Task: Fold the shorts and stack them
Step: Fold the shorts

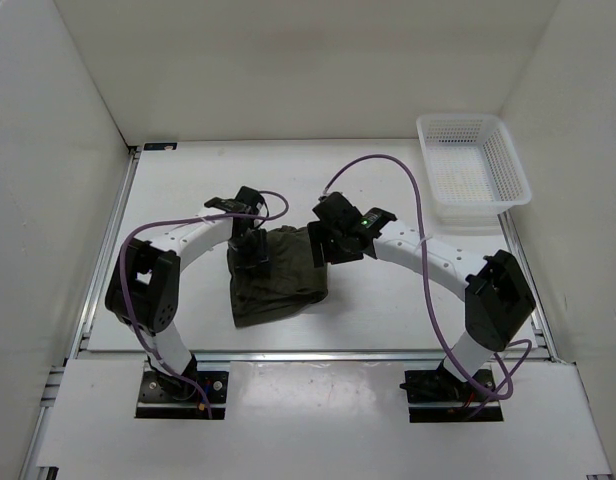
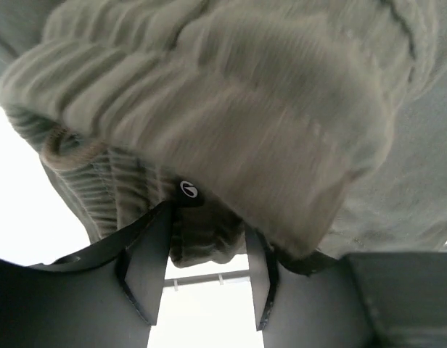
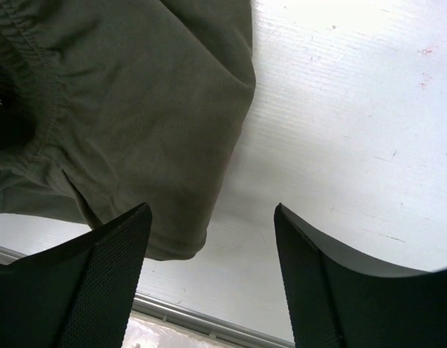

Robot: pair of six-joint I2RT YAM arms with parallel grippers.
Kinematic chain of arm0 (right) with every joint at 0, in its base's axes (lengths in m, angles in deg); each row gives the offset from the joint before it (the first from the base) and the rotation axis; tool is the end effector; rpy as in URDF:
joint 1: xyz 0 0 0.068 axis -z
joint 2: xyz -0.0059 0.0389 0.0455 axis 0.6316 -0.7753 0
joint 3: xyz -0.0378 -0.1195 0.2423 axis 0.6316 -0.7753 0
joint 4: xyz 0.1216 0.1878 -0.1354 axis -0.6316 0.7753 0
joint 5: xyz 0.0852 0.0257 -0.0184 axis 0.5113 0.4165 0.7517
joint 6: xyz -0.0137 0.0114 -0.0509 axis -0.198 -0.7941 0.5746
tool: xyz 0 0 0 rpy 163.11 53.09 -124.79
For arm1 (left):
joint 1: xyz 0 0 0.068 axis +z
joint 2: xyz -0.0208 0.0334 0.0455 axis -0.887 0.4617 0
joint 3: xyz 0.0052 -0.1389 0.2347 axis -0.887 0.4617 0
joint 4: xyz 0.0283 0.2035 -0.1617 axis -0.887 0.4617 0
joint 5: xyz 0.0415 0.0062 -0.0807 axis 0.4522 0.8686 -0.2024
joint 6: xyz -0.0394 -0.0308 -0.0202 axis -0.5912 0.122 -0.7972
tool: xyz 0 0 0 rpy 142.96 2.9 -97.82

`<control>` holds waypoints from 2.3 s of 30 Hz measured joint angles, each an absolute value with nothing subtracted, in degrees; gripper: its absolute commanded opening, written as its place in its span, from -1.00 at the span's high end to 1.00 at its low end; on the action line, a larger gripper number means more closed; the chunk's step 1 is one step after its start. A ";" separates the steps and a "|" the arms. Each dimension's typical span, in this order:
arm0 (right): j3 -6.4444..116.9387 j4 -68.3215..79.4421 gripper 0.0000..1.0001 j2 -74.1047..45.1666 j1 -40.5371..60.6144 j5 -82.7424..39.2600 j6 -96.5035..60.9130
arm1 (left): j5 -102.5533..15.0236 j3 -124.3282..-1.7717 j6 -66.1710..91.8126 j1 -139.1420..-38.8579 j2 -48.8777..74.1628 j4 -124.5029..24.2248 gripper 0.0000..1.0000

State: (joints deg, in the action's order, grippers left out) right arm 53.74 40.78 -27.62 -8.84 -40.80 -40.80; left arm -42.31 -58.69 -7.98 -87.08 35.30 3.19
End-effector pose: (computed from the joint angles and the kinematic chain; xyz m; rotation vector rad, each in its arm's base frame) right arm 0.2401 0.2563 0.2587 -0.3249 2.5227 0.2918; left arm 0.2849 -0.1348 0.1951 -0.1944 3.0498 -0.2682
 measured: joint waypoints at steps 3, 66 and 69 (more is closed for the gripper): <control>53.74 40.78 -0.66 -27.56 -8.62 -40.78 -40.85 | -43.65 -58.21 -7.81 -87.10 35.32 2.90 0.75; 37.65 29.04 -1.00 -14.97 -0.43 -38.92 -39.34 | -34.82 -77.99 -12.81 -90.12 23.65 13.26 0.79; 35.73 30.55 -0.94 -8.08 1.56 -41.39 -40.30 | -35.06 -81.05 -11.46 -91.76 29.55 12.24 0.79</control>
